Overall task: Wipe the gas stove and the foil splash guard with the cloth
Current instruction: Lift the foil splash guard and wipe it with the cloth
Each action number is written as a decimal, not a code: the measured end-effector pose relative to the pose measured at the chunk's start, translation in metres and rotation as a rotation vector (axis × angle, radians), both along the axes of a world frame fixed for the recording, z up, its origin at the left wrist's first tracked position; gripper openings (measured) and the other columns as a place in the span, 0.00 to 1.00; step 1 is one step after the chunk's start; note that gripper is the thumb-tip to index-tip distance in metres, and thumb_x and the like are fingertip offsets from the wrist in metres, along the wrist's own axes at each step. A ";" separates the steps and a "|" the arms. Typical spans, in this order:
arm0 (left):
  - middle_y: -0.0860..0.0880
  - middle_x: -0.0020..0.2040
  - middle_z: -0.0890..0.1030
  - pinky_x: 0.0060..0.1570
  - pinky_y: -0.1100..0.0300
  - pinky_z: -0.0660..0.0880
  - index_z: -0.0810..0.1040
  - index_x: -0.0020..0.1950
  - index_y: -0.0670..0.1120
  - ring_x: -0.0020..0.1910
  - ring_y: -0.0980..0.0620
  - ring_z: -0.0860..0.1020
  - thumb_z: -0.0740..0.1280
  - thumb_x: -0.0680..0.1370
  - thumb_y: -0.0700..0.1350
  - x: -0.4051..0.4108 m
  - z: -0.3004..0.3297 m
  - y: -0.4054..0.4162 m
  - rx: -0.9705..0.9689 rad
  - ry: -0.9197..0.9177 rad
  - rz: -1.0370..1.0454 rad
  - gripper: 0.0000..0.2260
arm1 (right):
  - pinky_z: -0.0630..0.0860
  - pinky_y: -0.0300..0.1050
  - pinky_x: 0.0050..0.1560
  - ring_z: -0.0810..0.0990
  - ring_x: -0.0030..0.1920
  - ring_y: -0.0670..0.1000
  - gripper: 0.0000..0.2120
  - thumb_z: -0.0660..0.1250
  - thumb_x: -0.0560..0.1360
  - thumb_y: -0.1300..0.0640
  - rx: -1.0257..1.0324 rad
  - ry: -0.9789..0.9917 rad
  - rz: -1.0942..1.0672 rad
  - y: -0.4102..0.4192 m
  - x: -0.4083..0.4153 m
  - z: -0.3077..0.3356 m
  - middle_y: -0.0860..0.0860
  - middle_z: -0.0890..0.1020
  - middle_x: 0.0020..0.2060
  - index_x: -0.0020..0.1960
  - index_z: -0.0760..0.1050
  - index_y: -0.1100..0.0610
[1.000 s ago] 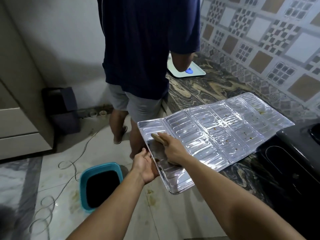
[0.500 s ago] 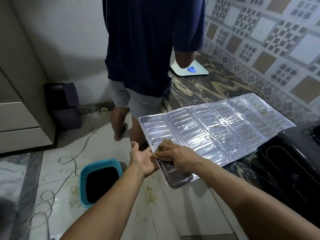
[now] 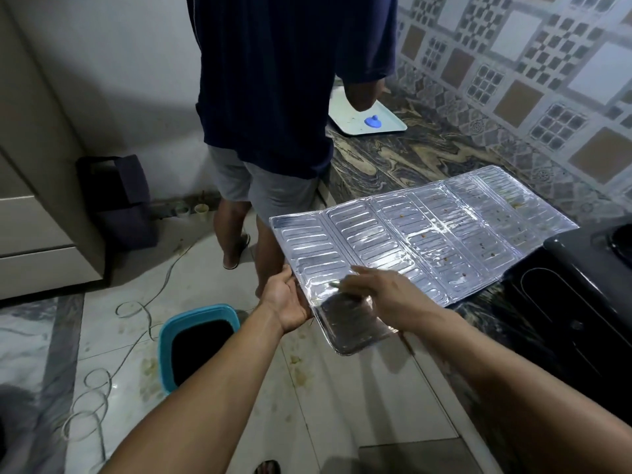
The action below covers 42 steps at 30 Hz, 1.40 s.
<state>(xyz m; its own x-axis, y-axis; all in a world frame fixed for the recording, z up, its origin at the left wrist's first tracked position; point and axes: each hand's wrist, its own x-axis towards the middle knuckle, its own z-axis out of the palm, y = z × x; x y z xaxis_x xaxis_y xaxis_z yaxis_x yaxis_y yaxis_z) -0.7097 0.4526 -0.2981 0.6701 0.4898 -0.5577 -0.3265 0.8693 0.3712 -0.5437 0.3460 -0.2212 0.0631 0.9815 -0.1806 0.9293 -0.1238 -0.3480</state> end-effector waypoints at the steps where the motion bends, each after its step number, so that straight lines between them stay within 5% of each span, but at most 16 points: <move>1: 0.38 0.59 0.81 0.57 0.44 0.74 0.76 0.66 0.41 0.57 0.38 0.79 0.49 0.83 0.56 0.000 0.001 0.000 0.019 0.023 -0.003 0.26 | 0.69 0.51 0.69 0.66 0.73 0.47 0.31 0.57 0.68 0.66 0.039 0.001 -0.011 0.009 -0.006 0.000 0.49 0.73 0.70 0.68 0.74 0.47; 4: 0.40 0.46 0.85 0.48 0.48 0.79 0.79 0.58 0.41 0.43 0.42 0.84 0.50 0.83 0.55 -0.001 0.004 -0.001 0.024 0.026 -0.022 0.24 | 0.74 0.51 0.61 0.69 0.70 0.52 0.29 0.61 0.73 0.60 0.012 -0.096 0.070 0.020 -0.036 -0.007 0.48 0.67 0.73 0.71 0.67 0.41; 6: 0.40 0.44 0.85 0.39 0.52 0.82 0.78 0.57 0.40 0.40 0.43 0.85 0.49 0.83 0.55 0.000 0.005 0.000 0.017 0.018 -0.024 0.24 | 0.77 0.50 0.52 0.68 0.68 0.53 0.30 0.63 0.73 0.60 -0.046 -0.195 0.195 0.014 -0.046 -0.016 0.48 0.66 0.71 0.72 0.65 0.41; 8: 0.38 0.46 0.85 0.36 0.51 0.82 0.77 0.59 0.39 0.41 0.41 0.85 0.48 0.84 0.55 0.001 0.006 0.000 0.020 -0.001 -0.022 0.25 | 0.78 0.53 0.53 0.65 0.70 0.54 0.33 0.65 0.71 0.60 -0.074 -0.222 0.228 0.003 -0.047 -0.016 0.48 0.65 0.72 0.73 0.64 0.41; 12: 0.37 0.50 0.84 0.47 0.44 0.79 0.76 0.60 0.39 0.50 0.38 0.82 0.49 0.83 0.55 0.004 0.009 -0.003 0.040 -0.018 -0.025 0.24 | 0.78 0.53 0.53 0.62 0.73 0.53 0.29 0.61 0.76 0.61 -0.124 -0.311 0.319 -0.028 -0.042 -0.003 0.48 0.62 0.75 0.73 0.64 0.41; 15: 0.38 0.53 0.83 0.52 0.42 0.75 0.77 0.61 0.40 0.55 0.38 0.79 0.52 0.83 0.54 0.006 0.010 -0.007 0.072 0.013 -0.036 0.22 | 0.78 0.52 0.55 0.70 0.69 0.52 0.28 0.59 0.75 0.66 -0.234 -0.326 0.375 -0.044 -0.032 -0.003 0.44 0.67 0.72 0.68 0.71 0.41; 19: 0.39 0.53 0.84 0.52 0.42 0.76 0.78 0.61 0.41 0.55 0.38 0.80 0.53 0.83 0.55 0.005 0.010 -0.009 0.076 0.007 -0.009 0.22 | 0.77 0.43 0.56 0.80 0.54 0.43 0.28 0.62 0.66 0.69 -0.326 0.066 0.059 -0.033 -0.010 0.013 0.41 0.83 0.53 0.57 0.80 0.43; 22: 0.39 0.51 0.84 0.51 0.44 0.76 0.78 0.60 0.43 0.52 0.38 0.80 0.51 0.83 0.58 0.006 0.012 -0.011 0.077 0.044 -0.025 0.24 | 0.79 0.41 0.45 0.82 0.45 0.46 0.21 0.65 0.66 0.64 -0.049 0.375 -0.256 -0.011 -0.003 0.025 0.45 0.84 0.44 0.56 0.81 0.47; 24: 0.39 0.49 0.84 0.48 0.46 0.77 0.79 0.58 0.42 0.47 0.40 0.82 0.53 0.82 0.58 0.007 0.013 -0.013 0.078 0.079 -0.049 0.23 | 0.80 0.44 0.46 0.82 0.49 0.51 0.22 0.65 0.70 0.66 0.091 0.388 -0.284 -0.002 -0.010 0.021 0.49 0.84 0.48 0.59 0.79 0.48; 27: 0.38 0.43 0.85 0.42 0.47 0.81 0.78 0.55 0.40 0.42 0.40 0.83 0.54 0.82 0.57 0.009 0.011 -0.011 0.034 0.070 -0.022 0.23 | 0.73 0.41 0.54 0.76 0.62 0.52 0.30 0.63 0.69 0.69 0.002 0.140 0.011 -0.005 -0.032 -0.004 0.48 0.74 0.66 0.68 0.73 0.46; 31: 0.35 0.48 0.83 0.51 0.40 0.75 0.77 0.57 0.37 0.49 0.37 0.81 0.51 0.83 0.57 0.010 0.006 -0.008 0.004 0.014 -0.040 0.26 | 0.64 0.47 0.71 0.62 0.75 0.52 0.34 0.59 0.72 0.69 -0.125 0.011 0.119 -0.044 -0.045 -0.014 0.47 0.59 0.77 0.73 0.66 0.43; 35: 0.38 0.59 0.80 0.50 0.41 0.73 0.76 0.62 0.39 0.54 0.37 0.78 0.52 0.83 0.56 0.013 0.004 -0.010 0.025 0.033 -0.055 0.24 | 0.70 0.51 0.68 0.74 0.67 0.49 0.36 0.56 0.66 0.72 -0.341 0.003 0.194 -0.069 -0.025 0.002 0.42 0.70 0.71 0.66 0.75 0.42; 37: 0.37 0.60 0.79 0.52 0.40 0.73 0.75 0.65 0.40 0.56 0.37 0.78 0.52 0.83 0.57 0.013 0.002 -0.011 0.024 0.037 -0.058 0.25 | 0.75 0.51 0.64 0.80 0.60 0.45 0.34 0.55 0.63 0.72 -0.385 0.260 0.090 -0.067 -0.007 0.007 0.42 0.81 0.60 0.58 0.80 0.43; 39: 0.37 0.60 0.79 0.55 0.41 0.73 0.76 0.64 0.40 0.57 0.38 0.78 0.52 0.83 0.56 0.012 0.002 -0.011 0.032 0.033 -0.054 0.24 | 0.78 0.51 0.59 0.83 0.55 0.45 0.28 0.57 0.64 0.70 -0.209 0.427 -0.144 -0.056 0.016 0.012 0.43 0.85 0.52 0.52 0.83 0.45; 42: 0.38 0.53 0.83 0.52 0.42 0.74 0.77 0.59 0.39 0.54 0.39 0.79 0.52 0.83 0.55 0.011 0.004 -0.010 0.059 0.048 -0.054 0.23 | 0.78 0.51 0.59 0.81 0.58 0.48 0.23 0.64 0.69 0.74 0.128 0.521 -0.442 -0.036 0.050 0.011 0.47 0.84 0.55 0.54 0.81 0.50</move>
